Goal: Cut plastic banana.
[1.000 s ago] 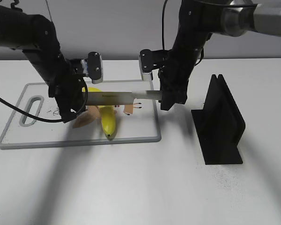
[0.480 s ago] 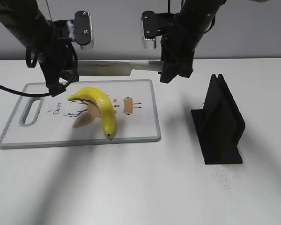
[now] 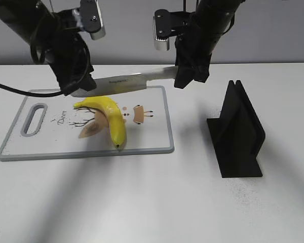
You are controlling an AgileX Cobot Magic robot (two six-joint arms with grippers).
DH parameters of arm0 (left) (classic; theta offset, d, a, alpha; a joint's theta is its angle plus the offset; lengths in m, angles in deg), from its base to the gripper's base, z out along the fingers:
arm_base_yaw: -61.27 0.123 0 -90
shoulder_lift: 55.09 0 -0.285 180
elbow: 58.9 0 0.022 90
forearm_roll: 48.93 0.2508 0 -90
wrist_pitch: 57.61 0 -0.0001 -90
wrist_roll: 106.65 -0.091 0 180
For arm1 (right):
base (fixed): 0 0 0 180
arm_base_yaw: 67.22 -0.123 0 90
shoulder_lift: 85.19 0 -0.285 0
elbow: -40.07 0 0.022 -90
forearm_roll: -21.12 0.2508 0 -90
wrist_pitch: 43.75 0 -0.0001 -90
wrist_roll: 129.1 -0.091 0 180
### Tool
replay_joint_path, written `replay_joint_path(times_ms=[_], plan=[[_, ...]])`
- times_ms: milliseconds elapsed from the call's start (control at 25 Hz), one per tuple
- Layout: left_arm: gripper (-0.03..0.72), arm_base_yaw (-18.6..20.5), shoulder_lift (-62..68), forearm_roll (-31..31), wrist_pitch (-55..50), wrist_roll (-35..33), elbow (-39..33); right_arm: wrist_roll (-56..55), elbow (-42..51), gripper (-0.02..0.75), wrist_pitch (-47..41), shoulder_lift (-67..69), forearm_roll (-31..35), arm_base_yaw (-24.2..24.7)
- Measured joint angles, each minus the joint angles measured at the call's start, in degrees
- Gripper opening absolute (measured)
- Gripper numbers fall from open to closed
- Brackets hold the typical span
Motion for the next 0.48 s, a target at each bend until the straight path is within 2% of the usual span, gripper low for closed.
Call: replay_joint_path(times_ms=[40, 120, 320, 480], plan=[[0.547, -0.1, -0.1, -1.7, 0.2, 0.1, 0.1, -0.1, 0.0, 0.19, 0.1, 0.0, 0.0, 0.0], [0.611, -0.1, -0.5, -3.9, 0.0, 0.1, 0.7, -0.2, 0.0, 0.19, 0.1, 0.0, 0.0, 0.0], [0.63, -0.1, -3.7, -4.9, -1.0, 1.6, 1.4, -0.7, 0.0, 0.19, -0.1, -0.1, 0.0, 0.0], [0.619, 0.0, -6.9, -1.3, -1.6, 10.2, 1.7, -4.8, 0.1, 0.19, -2.9, -1.7, -0.1, 0.0]])
